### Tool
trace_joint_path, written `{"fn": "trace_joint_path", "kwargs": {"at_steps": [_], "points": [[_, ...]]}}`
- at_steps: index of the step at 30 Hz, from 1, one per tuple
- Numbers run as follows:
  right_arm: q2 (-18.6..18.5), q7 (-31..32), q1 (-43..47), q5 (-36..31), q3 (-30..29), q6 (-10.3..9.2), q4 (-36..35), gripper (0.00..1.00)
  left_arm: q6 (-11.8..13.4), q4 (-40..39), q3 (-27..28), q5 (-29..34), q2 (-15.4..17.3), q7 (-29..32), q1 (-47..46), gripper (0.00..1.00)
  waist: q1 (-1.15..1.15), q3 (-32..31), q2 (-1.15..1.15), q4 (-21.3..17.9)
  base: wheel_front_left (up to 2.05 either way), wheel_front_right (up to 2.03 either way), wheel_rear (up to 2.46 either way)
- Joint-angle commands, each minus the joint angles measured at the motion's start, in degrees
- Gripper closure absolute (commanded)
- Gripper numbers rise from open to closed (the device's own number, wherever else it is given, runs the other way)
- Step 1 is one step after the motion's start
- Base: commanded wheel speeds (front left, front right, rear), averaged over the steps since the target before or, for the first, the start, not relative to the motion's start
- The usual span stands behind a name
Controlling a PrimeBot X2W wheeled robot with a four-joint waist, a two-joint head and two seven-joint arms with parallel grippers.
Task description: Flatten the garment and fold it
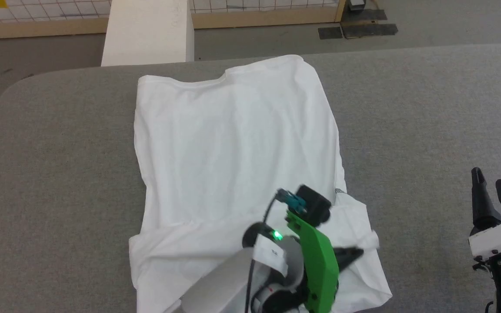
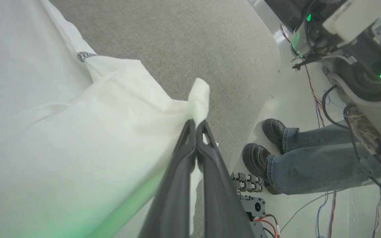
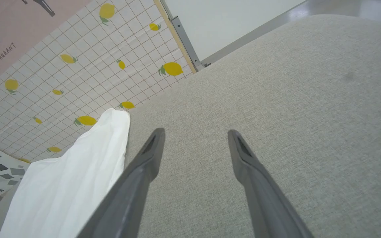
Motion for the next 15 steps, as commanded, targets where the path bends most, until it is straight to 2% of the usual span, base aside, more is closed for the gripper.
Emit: {"fn": "trace_joint_path", "kwargs": {"at_steps": [1, 2, 5, 9, 12, 15], "points": [[0.0, -0.6, -0.6, 0.5, -0.1, -0.08, 0.2, 0.0, -0.4, 0.4, -2.1, -1.4, -0.2, 1.1, 0.6, 0.84, 0.0, 0.7, 0.0, -0.6, 0.0, 0.0, 0.0], [0.0, -0.7, -0.5, 0.5, -0.2, -0.08, 0.3, 0.0, -0.4, 0.9, -3.9, -2.7, -0.2, 2.5, 0.8, 0.0, 0.0, 0.6, 0.0, -0.4, 0.0, 0.0, 0.0], [0.0, -0.8, -0.2, 0.4, -0.5, -0.08, 0.6, 0.0, -0.4, 2.1, -4.7, -5.5, -0.2, 4.3, 0.6, 0.0, 0.0, 0.2, 0.0, 0.3, 0.0, 0.0, 0.0], [0.0, -0.4, -0.2, -0.1, -0.2, -0.08, 0.1, 0.0, 0.2, 1.8, -0.7, -7.0, -0.1, 2.6, -2.9, 0.0, 0.0, -0.7, 0.0, 2.1, 0.0, 0.0, 0.0], [0.0, 0.3, -0.5, -0.5, 0.5, -0.08, -0.6, 0.0, 1.4, 1.2, 5.3, -7.8, 0.9, -1.9, -5.6, 0.0, 0.0, -1.2, 0.0, 3.1, 0.0, 0.0, 0.0], [0.0, 1.5, -1.1, -1.2, 1.7, -0.08, -1.4, 0.0, 2.9, 0.7, 12.3, -5.8, 4.2, -10.3, -8.6, 0.0, 0.0, -1.6, 0.0, 4.2, 0.0, 0.0, 0.0]]}}
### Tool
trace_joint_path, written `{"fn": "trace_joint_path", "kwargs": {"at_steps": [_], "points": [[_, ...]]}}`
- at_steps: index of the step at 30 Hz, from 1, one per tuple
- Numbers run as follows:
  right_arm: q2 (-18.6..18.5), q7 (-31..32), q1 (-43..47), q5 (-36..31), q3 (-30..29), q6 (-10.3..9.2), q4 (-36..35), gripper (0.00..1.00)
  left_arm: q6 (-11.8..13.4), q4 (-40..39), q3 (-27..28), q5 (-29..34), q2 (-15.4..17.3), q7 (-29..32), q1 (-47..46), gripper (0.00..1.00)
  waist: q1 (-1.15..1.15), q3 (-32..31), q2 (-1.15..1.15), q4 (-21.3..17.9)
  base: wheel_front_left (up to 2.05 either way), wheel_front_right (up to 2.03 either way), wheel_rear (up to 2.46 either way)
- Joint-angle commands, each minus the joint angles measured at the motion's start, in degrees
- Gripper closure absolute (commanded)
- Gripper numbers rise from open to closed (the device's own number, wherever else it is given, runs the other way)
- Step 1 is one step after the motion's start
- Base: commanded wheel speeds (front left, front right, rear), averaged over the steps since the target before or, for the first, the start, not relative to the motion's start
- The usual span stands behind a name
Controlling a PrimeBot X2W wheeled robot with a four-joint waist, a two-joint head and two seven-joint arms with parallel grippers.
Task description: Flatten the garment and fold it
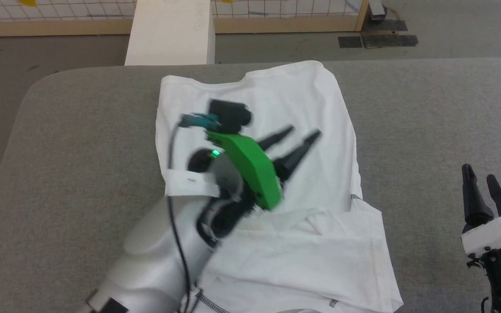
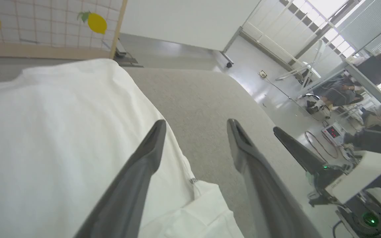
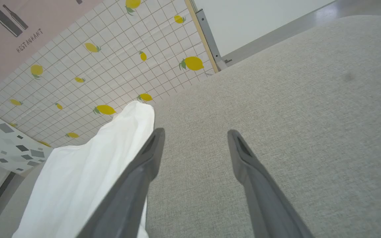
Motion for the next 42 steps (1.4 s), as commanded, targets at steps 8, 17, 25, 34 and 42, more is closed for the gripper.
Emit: {"fn": "trace_joint_path", "kwargs": {"at_steps": [8, 17, 25, 34, 42], "points": [[0.0, 4.3, -4.9, -3.5, 4.6, -0.08, -1.1, 0.0, 7.4, 2.5, 12.6, 10.7, 15.0, -21.9, 1.9, 0.0, 0.0, 0.0, 0.0, 3.6, 0.0, 0.0, 0.0], [0.0, 12.6, -21.0, -9.9, 6.7, -0.08, 2.8, 0.0, 11.0, -2.4, 18.9, 12.8, 18.5, -28.5, 8.2, 0.0, 0.0, 8.0, 0.0, 6.9, 0.0, 0.0, 0.0], [-1.7, 26.8, -41.9, -23.2, 6.9, -0.08, 10.8, 0.0, 10.9, -10.4, 23.5, 15.5, 15.9, -29.1, 8.4, 0.0, 0.0, 18.6, 0.0, 12.0, 0.0, 0.0, 0.0], [-6.8, 45.0, -57.0, -36.2, 11.9, -0.08, 20.6, 0.0, 7.7, -15.6, 27.0, 18.7, 11.2, -29.1, 8.2, 0.0, 0.0, 28.7, 0.0, 17.1, 0.0, 0.0, 0.0], [-8.8, 48.4, -58.3, -39.2, 14.3, -0.08, 22.3, 0.0, 4.6, -14.9, 28.1, 20.6, 8.3, -29.1, 7.4, 0.0, 0.0, 31.7, 0.0, 17.8, 0.0, 0.0, 0.0]]}}
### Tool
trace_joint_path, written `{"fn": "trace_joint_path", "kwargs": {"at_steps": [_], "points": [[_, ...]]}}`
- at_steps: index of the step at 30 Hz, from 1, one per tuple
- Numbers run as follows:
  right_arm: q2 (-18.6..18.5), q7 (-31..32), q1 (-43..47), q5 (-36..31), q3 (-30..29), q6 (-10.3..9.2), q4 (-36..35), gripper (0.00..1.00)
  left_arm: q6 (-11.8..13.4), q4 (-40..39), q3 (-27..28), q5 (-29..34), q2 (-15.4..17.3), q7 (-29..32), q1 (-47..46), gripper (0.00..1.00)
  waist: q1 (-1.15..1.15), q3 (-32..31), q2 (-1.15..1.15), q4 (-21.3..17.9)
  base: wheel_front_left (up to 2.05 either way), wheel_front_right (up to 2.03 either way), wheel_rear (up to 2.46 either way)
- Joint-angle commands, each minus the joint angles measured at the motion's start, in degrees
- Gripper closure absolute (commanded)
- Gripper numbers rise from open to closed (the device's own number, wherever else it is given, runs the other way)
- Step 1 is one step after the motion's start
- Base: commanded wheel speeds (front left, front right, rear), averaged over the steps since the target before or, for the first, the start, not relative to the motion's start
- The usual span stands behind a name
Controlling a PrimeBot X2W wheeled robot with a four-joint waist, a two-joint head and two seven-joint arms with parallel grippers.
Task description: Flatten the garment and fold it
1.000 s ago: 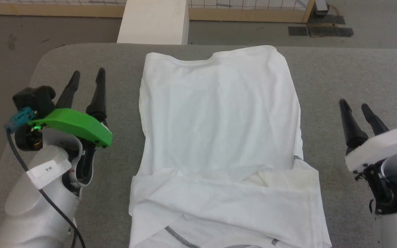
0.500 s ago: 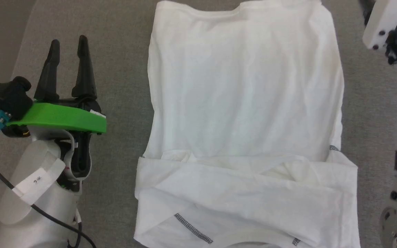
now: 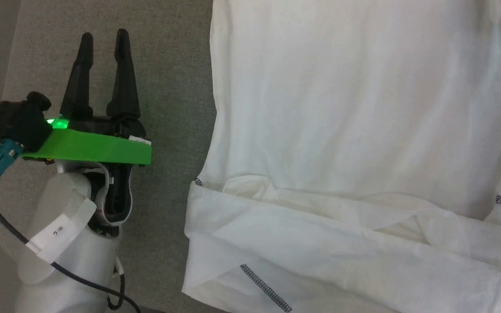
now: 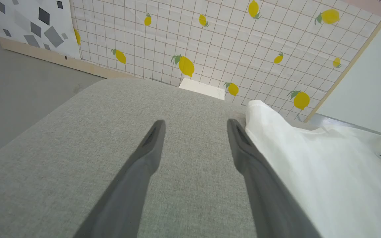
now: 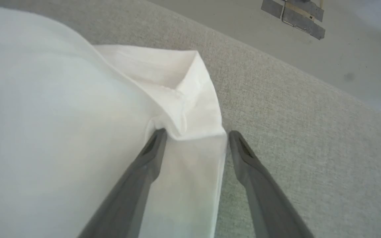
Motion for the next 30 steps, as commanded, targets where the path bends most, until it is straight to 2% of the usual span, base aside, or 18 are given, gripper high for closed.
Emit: {"fn": "trace_joint_path", "kwargs": {"at_steps": [1, 6, 7, 8, 12, 16, 23, 30], "points": [[-0.2, 0.9, -0.1, -0.6, 0.2, -0.08, 0.8, 0.0, -0.7, 0.5, 0.1, 0.6, -0.5, -0.4, -0.6, 0.0, -0.01, 2.7, 0.0, 2.0, 0.0, 0.0, 0.0], [0.1, 3.2, 0.2, -0.4, 0.1, -0.08, 1.6, 0.0, -2.1, 2.2, -0.2, 1.1, -0.8, -0.4, -1.4, 0.0, -0.01, 2.6, 0.0, 1.4, 0.0, 0.0, 0.0], [0.4, 3.6, 0.1, 0.0, -0.1, -0.08, 1.5, 0.66, -2.5, 2.5, -0.2, 1.0, -0.6, -0.4, -1.9, 0.0, -0.01, 2.5, 0.0, 1.1, 0.0, 0.0, 0.0], [0.6, 3.7, -0.1, 0.1, -0.2, -0.08, 1.4, 0.98, -2.8, 2.6, -0.2, 0.9, -0.3, -0.2, -2.5, 0.0, -0.01, 2.3, 0.0, 0.8, 0.0, 0.0, 0.0], [1.1, 3.0, -0.8, 1.4, -0.2, -0.08, 0.3, 1.0, -3.5, 3.8, -0.9, 1.5, 2.2, 3.7, -7.5, 0.0, -0.01, 1.4, 0.0, -0.5, 0.0, 0.0, 0.0], [2.0, 1.3, -2.1, 2.6, 0.4, -0.08, -0.3, 1.0, -3.9, 7.1, -0.7, 0.1, 4.3, 11.1, -16.6, 0.0, -0.01, 0.9, 0.0, -2.4, 0.0, 0.0, 0.0], [3.5, -0.5, -4.1, 6.2, 4.5, -0.08, -0.7, 1.0, -3.8, 18.4, -3.3, -4.8, 5.4, 31.9, -33.6, 0.0, -0.01, 2.0, 0.0, -6.4, 0.0, 0.0, 0.0], [4.1, -1.7, -5.1, 9.8, 8.9, -0.08, -0.9, 1.0, -2.0, 27.6, -7.4, -6.4, 5.9, 50.4, -42.3, 0.0, -0.01, 4.1, 0.0, -9.4, 0.0, 0.0, 0.0]]}}
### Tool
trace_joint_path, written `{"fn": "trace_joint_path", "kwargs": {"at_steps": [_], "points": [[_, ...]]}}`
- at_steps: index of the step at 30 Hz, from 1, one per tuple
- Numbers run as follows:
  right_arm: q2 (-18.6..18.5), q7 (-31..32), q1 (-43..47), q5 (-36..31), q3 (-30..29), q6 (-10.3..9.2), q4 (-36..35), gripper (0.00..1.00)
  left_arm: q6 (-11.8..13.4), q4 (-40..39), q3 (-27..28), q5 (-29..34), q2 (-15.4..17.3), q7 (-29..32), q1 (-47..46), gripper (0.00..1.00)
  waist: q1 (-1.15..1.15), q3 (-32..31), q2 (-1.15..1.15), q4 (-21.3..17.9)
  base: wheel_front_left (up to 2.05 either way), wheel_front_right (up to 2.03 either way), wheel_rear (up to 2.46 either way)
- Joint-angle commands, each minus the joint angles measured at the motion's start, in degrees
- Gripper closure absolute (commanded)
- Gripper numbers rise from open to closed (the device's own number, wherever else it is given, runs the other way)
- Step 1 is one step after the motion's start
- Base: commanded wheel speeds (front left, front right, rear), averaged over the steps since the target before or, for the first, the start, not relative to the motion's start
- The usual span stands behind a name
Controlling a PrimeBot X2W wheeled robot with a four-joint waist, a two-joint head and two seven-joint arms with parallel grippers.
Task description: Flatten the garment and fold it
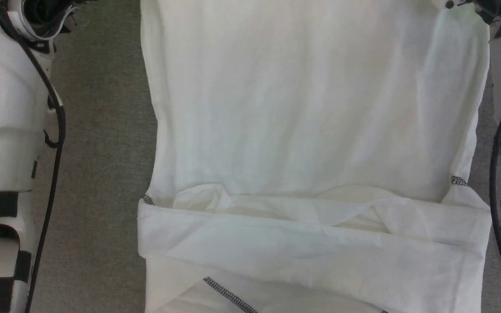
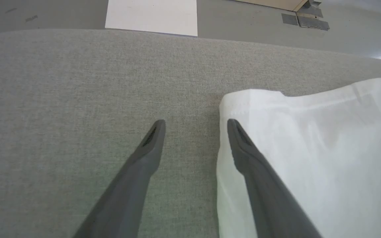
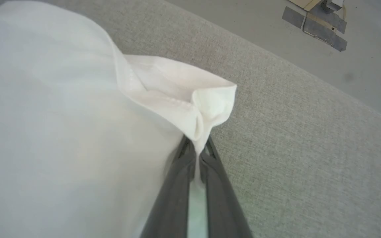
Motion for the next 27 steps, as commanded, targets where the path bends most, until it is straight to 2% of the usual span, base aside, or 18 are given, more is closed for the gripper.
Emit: {"fn": "trace_joint_path", "kwargs": {"at_steps": [1, 5, 11, 12, 13, 19, 25, 27], "points": [[0.3, -0.4, -0.9, 0.8, 0.8, -0.06, -0.1, 1.0, 0.5, 0.9, -0.1, -1.3, 0.2, 2.0, -1.3, 0.0, 0.0, 1.6, 0.0, -1.8, 0.0, 0.0, 0.0], [-0.2, -0.9, -1.3, 2.3, 3.1, -0.06, -0.2, 1.0, 1.5, 2.5, -0.2, -3.2, 0.0, 7.4, -2.1, 0.0, 0.0, 2.7, 0.0, -2.7, 0.0, 0.0, 0.0], [-1.0, -1.5, -1.2, 4.1, 4.6, -0.06, -0.5, 1.0, 1.4, 2.9, -1.2, -3.8, 0.6, 10.5, -0.9, 0.0, 0.0, 4.0, 0.0, -3.3, 0.0, 0.0, 0.0], [-1.1, -1.5, -1.2, 4.2, 4.7, -0.06, -0.5, 1.0, 1.2, 2.7, -1.0, -4.2, 0.6, 10.5, -0.7, 0.75, 0.0, 4.1, 0.0, -3.4, 0.0, 0.0, 0.0], [-1.3, -1.6, -1.2, 4.4, 4.8, -0.06, -0.5, 1.0, 0.9, 2.3, -1.0, -4.2, 0.6, 10.2, -0.5, 1.0, 0.0, 4.2, 0.0, -3.4, 0.0, 0.0, 0.0], [-1.8, -3.0, -1.8, 5.0, 4.3, -0.06, -0.4, 1.0, 0.1, 0.7, 0.2, -4.0, 1.5, 5.8, -0.3, 1.0, 0.0, 4.1, 0.0, -3.3, 0.0, 0.0, 0.0], [-1.1, -9.0, -4.0, 2.9, 0.8, -0.06, -0.4, 1.0, 0.0, -0.4, 1.3, 1.5, 3.5, -6.7, -3.4, 1.0, 0.0, 3.4, 0.0, -3.2, 0.0, 0.0, 0.0], [-0.7, -11.1, -5.0, 1.7, 0.2, -0.06, 0.0, 1.0, 0.3, -0.2, 1.5, 4.5, 4.2, -13.0, -5.1, 1.0, 0.0, 3.1, 0.0, -3.3, 0.0, 0.0, 0.0]]}}
